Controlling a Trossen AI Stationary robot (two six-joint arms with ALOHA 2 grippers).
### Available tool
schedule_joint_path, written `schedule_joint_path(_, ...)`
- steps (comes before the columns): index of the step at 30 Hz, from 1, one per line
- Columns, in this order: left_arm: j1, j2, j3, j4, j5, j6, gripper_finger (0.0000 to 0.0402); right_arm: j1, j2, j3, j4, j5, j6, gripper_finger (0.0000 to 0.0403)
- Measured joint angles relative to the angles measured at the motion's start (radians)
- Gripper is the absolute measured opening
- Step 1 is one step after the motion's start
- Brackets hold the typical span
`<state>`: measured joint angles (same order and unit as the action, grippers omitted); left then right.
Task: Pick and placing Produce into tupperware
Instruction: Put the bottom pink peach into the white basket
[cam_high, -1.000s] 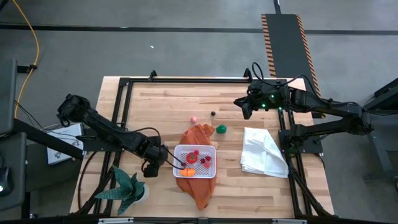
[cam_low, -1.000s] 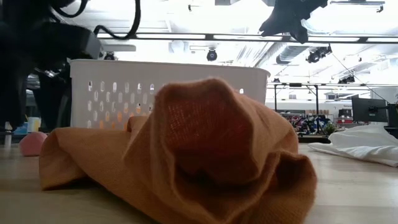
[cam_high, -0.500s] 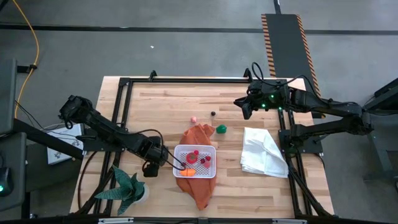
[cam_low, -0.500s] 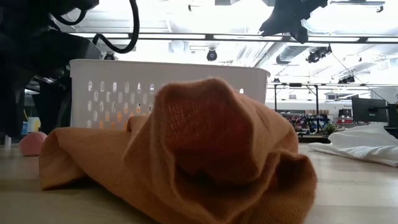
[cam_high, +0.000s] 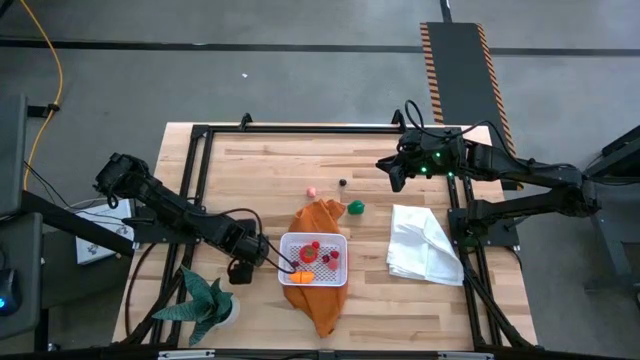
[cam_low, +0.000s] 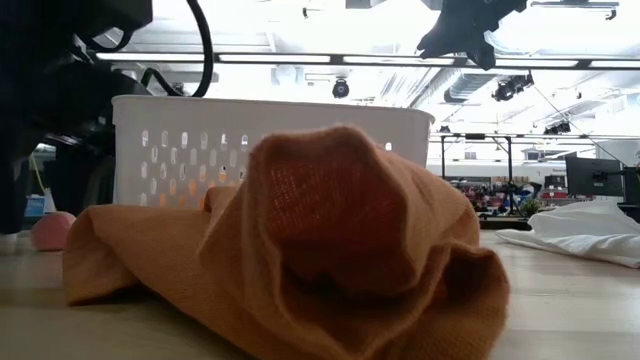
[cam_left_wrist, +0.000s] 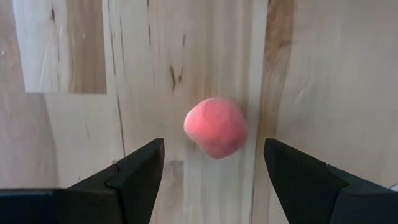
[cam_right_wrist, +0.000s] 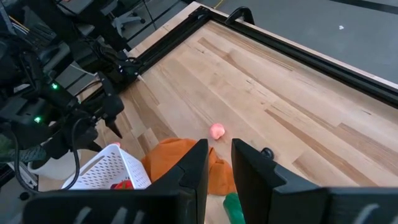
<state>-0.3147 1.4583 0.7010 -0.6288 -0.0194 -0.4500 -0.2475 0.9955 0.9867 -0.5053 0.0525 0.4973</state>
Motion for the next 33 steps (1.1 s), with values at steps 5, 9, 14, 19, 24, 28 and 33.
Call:
schedule_joint_path(5,0.000,0.000,0.000,0.036,0.000,0.000,0.0266,0.000,0.000,0.000,0.000,0.000,0.000,0.0062)
schedule_joint_path(9,0.000,0.000,0.000,0.037,0.000,0.000,0.0262,0.000,0.000,0.000,0.000,0.000,0.000,0.0062)
schedule_joint_path(14,0.000,0.000,0.000,0.038,0.000,0.000,0.0243,0.000,0.000,0.000,0.000,0.000,0.000,0.0062)
schedule_joint_path(19,0.000,-0.001,0.000,0.046,0.000,0.000,0.0226,0.000,0.000,0.000,0.000,0.000,0.000,0.0062)
schedule_joint_path(24,0.000,-0.001,0.000,0.067,0.000,0.000,0.0216,0.000,0.000,0.000,0.000,0.000,0.000,0.0062)
schedule_joint_path(28,0.000,-0.001,-0.003,0.068,0.000,0.000,0.0214,0.000,0.000,0.000,0.000,0.000,0.000,0.0062)
schedule_joint_path(33,0.000,-0.001,-0.021,0.073,0.012,-0.001,0.0214,0.000,0.000,0.000,0.000,0.000,0.000,0.0062)
